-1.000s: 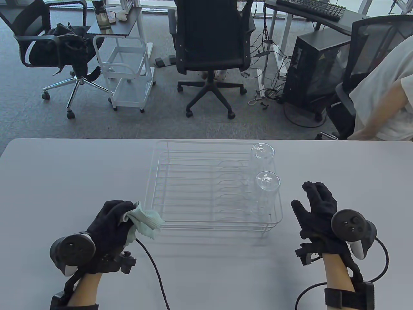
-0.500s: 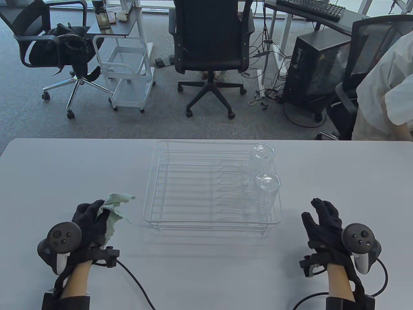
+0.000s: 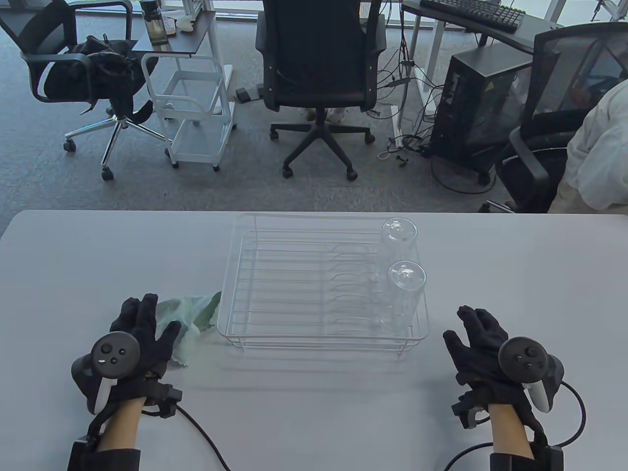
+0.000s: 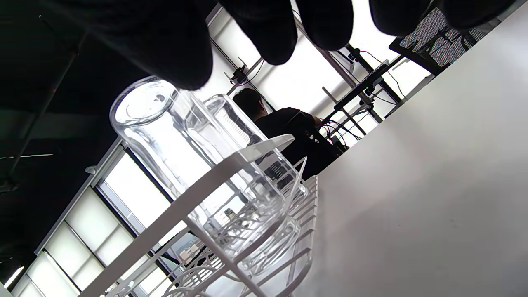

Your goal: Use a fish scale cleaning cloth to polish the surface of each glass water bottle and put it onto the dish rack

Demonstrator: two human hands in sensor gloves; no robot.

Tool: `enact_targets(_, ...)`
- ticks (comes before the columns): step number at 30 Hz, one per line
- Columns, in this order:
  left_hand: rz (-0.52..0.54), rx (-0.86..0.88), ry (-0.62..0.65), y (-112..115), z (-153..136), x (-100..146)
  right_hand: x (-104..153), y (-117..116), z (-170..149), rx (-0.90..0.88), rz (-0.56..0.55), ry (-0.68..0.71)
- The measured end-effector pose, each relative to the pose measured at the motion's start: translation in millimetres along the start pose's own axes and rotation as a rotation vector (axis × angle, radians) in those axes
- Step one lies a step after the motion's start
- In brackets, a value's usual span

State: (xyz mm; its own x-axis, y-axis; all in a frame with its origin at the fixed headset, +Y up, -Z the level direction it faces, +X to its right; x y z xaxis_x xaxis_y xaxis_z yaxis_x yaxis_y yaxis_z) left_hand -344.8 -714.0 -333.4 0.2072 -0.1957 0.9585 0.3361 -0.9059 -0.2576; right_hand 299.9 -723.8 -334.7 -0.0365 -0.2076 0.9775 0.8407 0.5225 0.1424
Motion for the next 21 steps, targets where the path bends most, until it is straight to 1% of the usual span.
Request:
enact_targets(7,-0.033,-0.003,0.013,0.9,-4.1,1.2,0.8,-0.6,1.1,-0.003,0.014,-0.004)
enact_targets(9,-0.061,-0.020,0.027,2.2,-3.6,0.2,0.9,-0.7,1.9,0.016,0.021,-0.002)
enact_targets(16,-0.170,-0.151,0.120,8.2,6.6,1.3,3.0,-8.1,11.6,0.223,0.083,0.012)
enact_targets(21,-0.206,-0.213,0.164,13.0,14.0,1.9,3.5,-13.2,19.4,0.295,0.106,0.023)
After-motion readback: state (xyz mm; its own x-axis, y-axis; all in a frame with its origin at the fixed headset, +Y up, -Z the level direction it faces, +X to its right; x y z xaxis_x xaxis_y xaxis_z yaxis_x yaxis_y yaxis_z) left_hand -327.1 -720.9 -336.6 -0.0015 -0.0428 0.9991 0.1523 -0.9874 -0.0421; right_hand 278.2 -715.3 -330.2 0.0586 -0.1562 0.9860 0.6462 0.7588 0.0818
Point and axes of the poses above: the tracker on the back of each hand, its own z axis roughly to the thumb side, its own x axis roughly from the fingertips to the wrist, y = z × x, the point moved 1 cm from there along -x, roughly from the wrist to the fingertips, and after that the axes turned 12 degrees about -x, right-handed, at the moved point
